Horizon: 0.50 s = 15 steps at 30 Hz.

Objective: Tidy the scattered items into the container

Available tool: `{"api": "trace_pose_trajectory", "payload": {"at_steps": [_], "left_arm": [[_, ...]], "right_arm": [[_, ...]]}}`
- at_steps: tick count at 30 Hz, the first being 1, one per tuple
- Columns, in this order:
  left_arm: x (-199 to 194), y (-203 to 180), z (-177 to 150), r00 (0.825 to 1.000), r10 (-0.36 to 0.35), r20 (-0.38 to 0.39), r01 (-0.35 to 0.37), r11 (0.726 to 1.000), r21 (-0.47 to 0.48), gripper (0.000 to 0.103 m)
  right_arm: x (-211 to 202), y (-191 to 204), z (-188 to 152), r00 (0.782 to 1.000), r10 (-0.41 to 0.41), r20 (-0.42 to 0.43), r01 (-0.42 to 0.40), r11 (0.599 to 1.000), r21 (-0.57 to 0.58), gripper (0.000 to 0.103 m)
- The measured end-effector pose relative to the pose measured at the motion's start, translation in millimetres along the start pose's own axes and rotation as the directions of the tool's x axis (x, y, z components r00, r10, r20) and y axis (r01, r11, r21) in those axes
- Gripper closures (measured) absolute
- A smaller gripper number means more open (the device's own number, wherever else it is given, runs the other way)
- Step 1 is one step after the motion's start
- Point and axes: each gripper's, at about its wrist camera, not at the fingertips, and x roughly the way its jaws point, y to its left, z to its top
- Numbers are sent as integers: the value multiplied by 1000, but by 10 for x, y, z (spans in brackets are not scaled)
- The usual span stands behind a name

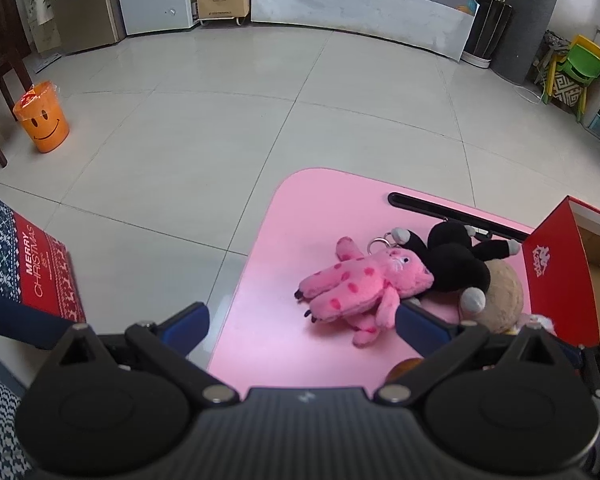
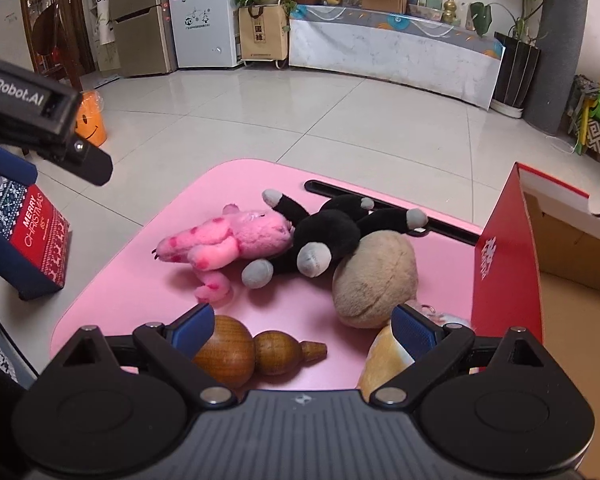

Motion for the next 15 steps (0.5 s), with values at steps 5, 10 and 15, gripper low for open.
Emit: {"api": "trace_pose_trajectory", "payload": {"at_steps": [5, 10, 15], "left_arm": [[-11, 6, -16, 1000, -8, 2, 8, 1000, -8, 0], [-24, -47, -50, 1000, -3, 4, 3, 1000, 16, 0], [-36, -66, -72, 1000, -2, 4, 2, 1000, 15, 0]], "right_arm": [[-18, -46, 44, 999, -38, -10, 39, 999, 21, 7], [-73, -84, 47, 998, -54, -26, 55, 998, 29, 7], [-202, -99, 30, 1000, -15, -23, 16, 999, 30, 7]]}}
